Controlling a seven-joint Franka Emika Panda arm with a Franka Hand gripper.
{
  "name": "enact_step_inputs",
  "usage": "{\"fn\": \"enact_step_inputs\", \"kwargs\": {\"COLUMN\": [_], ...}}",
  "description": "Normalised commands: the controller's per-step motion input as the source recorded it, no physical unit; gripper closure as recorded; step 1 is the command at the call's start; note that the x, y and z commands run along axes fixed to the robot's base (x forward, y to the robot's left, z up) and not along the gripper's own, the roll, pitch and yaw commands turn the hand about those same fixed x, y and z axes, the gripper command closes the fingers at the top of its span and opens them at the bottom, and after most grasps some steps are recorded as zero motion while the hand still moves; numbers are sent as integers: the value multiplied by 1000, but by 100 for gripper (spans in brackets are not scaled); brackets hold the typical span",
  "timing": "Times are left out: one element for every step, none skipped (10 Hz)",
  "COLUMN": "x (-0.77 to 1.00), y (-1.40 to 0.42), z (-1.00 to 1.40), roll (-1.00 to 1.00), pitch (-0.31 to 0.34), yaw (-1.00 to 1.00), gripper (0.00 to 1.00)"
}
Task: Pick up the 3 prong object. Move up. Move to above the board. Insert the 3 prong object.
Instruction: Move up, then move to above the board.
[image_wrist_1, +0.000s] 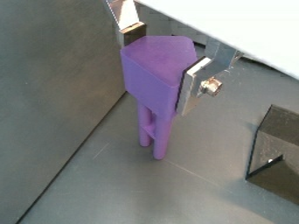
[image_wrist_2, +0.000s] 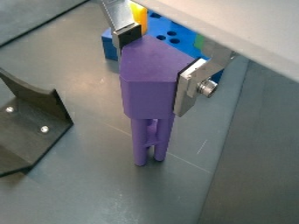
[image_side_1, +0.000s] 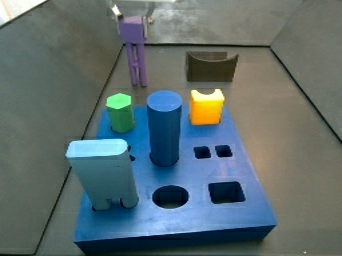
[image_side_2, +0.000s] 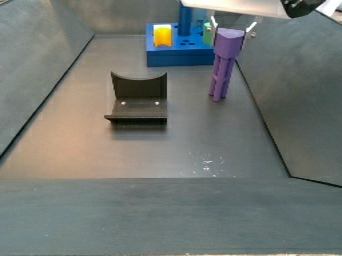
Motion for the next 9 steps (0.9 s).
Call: {"fn": "enact_step_inputs", "kwargs": {"x": [39, 29, 27, 25, 22, -103, -111, -115, -108], "y": [-38, -36, -24, -16, -13, 120, 123, 110, 96], "z": [809, 693, 494, 333, 169, 1000, 1000, 1000, 1000], "roll": [-3, -6, -9, -11, -12, 108, 107, 105, 101], "pitch": [7, 31, 57, 73, 82, -136, -124, -96, -62], "yaw": [11, 14, 16, 17, 17, 111, 97, 73, 52], "gripper": [100, 100, 100, 100, 100, 100, 100, 100, 100]}}
